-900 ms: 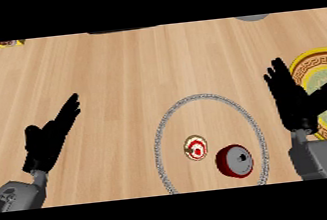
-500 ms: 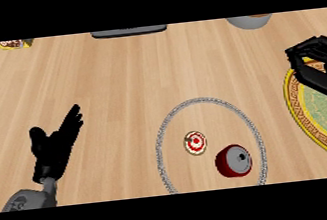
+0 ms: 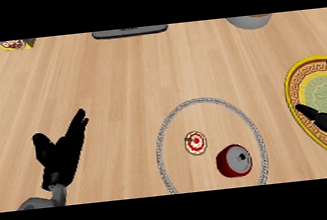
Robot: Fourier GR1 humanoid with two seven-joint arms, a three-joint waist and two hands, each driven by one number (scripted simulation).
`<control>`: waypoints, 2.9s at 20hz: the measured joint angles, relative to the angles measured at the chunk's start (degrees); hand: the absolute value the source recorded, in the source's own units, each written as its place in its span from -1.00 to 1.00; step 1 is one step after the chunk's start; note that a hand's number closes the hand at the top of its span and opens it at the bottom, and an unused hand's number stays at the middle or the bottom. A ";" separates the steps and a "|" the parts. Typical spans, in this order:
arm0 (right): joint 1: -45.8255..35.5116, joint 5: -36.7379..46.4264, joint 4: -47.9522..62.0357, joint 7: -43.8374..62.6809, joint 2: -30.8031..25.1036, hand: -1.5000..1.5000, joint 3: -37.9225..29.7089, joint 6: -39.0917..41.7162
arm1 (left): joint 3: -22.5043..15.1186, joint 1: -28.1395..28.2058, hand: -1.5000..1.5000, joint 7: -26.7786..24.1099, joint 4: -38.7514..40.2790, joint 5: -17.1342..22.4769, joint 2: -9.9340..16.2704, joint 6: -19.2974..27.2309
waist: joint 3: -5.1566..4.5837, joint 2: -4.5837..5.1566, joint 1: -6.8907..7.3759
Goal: Pick the can from the placemat and place it in the plate
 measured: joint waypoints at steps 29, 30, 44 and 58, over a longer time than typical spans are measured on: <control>0.27 27.83 -26.29 48.65 -8.57 -1.00 26.36 18.69 | 1.86 1.49 0.00 1.80 -1.85 -3.71 -3.29 -1.57 | 0.03 0.15 1.01; 0.03 28.94 -25.36 48.91 -7.34 -1.00 27.55 18.73 | 2.28 1.37 0.00 1.90 -1.51 -3.64 -3.33 -1.93 | 0.04 0.15 0.98; 1.92 42.05 -21.73 51.26 3.17 -1.00 35.40 21.03 | 4.85 2.01 0.00 4.17 -2.92 -6.47 -5.83 -3.68 | 0.01 0.16 0.66; 1.19 50.02 -10.92 46.66 8.42 -1.00 34.66 21.96 | 6.35 3.46 0.00 5.61 -4.72 -9.52 -7.89 -5.51 | 0.07 0.14 0.74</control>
